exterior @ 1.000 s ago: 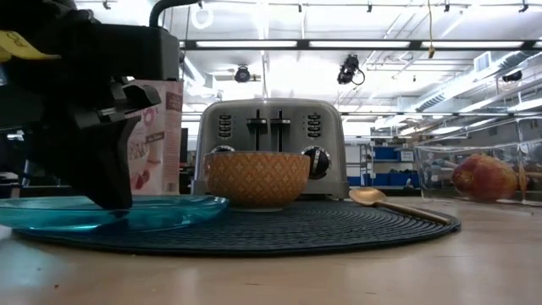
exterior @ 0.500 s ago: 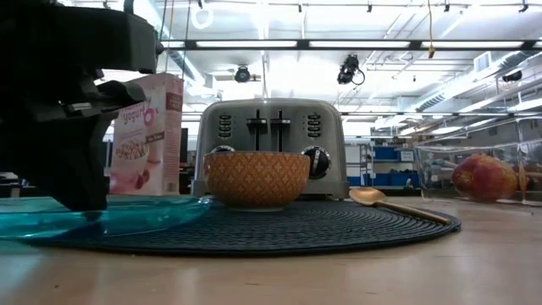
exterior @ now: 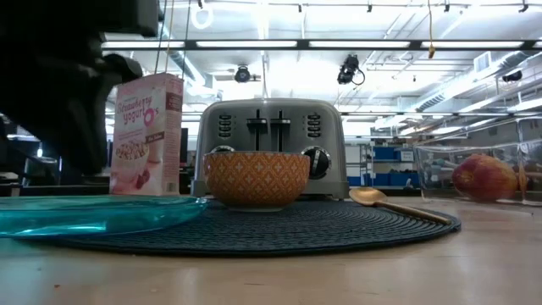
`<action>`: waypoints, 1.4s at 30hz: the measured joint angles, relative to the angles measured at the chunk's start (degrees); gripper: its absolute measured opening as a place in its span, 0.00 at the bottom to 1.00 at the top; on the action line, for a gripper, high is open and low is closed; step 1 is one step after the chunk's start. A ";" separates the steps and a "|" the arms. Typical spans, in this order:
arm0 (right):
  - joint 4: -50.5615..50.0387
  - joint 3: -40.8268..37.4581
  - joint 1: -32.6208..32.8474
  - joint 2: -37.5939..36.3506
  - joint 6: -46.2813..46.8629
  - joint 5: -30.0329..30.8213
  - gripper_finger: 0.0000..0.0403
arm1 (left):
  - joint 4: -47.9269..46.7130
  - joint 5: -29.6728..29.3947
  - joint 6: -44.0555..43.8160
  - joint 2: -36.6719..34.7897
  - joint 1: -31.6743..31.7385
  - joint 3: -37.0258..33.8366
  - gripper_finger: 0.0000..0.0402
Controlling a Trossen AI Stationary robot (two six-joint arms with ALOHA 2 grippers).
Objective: Arrange a breakfast setting
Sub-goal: Adjust the blue table mat
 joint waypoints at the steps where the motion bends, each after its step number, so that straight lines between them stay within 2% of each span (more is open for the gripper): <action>1: 3.09 -2.95 0.00 -0.08 1.33 -0.22 0.01 | -0.75 0.43 -0.49 -1.03 -0.02 0.00 0.11; 7: 22.21 -21.34 -0.08 -0.02 11.20 -0.41 0.01 | -6.41 -0.36 -1.69 -10.97 0.01 0.00 0.23; 10: 25.88 -28.11 -0.62 0.02 14.76 1.83 0.01 | -8.17 -2.61 -0.63 -16.47 0.56 0.00 0.26; 13: 32.85 -33.41 -1.54 0.02 13.28 3.45 0.01 | -7.13 -4.45 1.16 -21.84 0.90 0.02 0.28; 17: 42.03 -39.27 -2.93 0.00 8.72 2.60 0.01 | -4.86 -5.63 3.02 -27.10 1.24 0.02 0.28; 21: 42.64 -41.07 -4.12 0.01 7.66 4.11 0.01 | -2.66 -5.86 2.83 -30.59 1.25 0.02 0.28; 31: 44.70 -45.13 -6.86 -0.27 3.73 -4.65 0.01 | 0.62 -5.69 2.40 -32.07 1.14 0.02 0.28; 42: 46.68 -45.19 -4.76 -0.30 4.25 -11.24 0.01 | 0.88 -5.60 1.68 -32.07 1.14 0.02 0.28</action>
